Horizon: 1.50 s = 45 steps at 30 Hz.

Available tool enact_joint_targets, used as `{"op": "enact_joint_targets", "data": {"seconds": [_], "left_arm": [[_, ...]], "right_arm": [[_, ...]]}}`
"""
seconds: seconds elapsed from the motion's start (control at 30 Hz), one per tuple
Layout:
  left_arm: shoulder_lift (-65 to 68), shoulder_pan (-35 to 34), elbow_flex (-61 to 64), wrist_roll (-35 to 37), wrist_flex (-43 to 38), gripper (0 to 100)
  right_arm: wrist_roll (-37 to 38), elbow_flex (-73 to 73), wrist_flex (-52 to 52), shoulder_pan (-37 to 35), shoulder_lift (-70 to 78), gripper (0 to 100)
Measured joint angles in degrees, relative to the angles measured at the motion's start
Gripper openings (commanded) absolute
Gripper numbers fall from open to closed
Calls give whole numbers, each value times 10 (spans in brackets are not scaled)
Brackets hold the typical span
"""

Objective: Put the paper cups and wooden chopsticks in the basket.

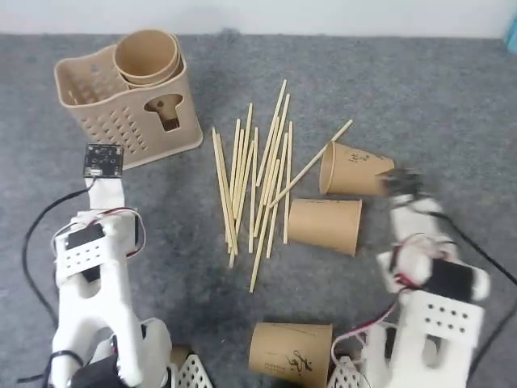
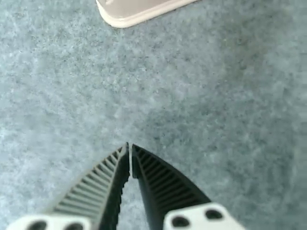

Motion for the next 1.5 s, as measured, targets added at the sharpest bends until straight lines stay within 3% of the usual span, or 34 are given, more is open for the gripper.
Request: {"op": "enact_joint_targets", "data": {"seconds": [0.13,0.33,0.47,0.57,0.8,0.9,1.1,1.33,1.5], "left_arm": [[0,40,-32,2,86,13],[0,190,-156,-14,323,13],[0,271,-255,-33,463,13],[0,284,-306,-32,512,13],[21,237,-317,-35,497,13],[72,191,-317,-33,454,13],[192,104,-317,-33,350,13],[297,6,-317,-4,224,13],[336,-31,-317,60,143,13]], "right_arm": [[-9,-9,0,110,14,194],[-10,-33,-15,193,156,187],[-11,-112,-25,229,312,65],[-10,-200,3,229,455,7],[-11,-466,147,199,779,8],[41,-523,175,163,833,8],[218,-513,176,70,787,9],[434,-382,176,-43,633,9],[459,-330,176,-157,543,9]]}}
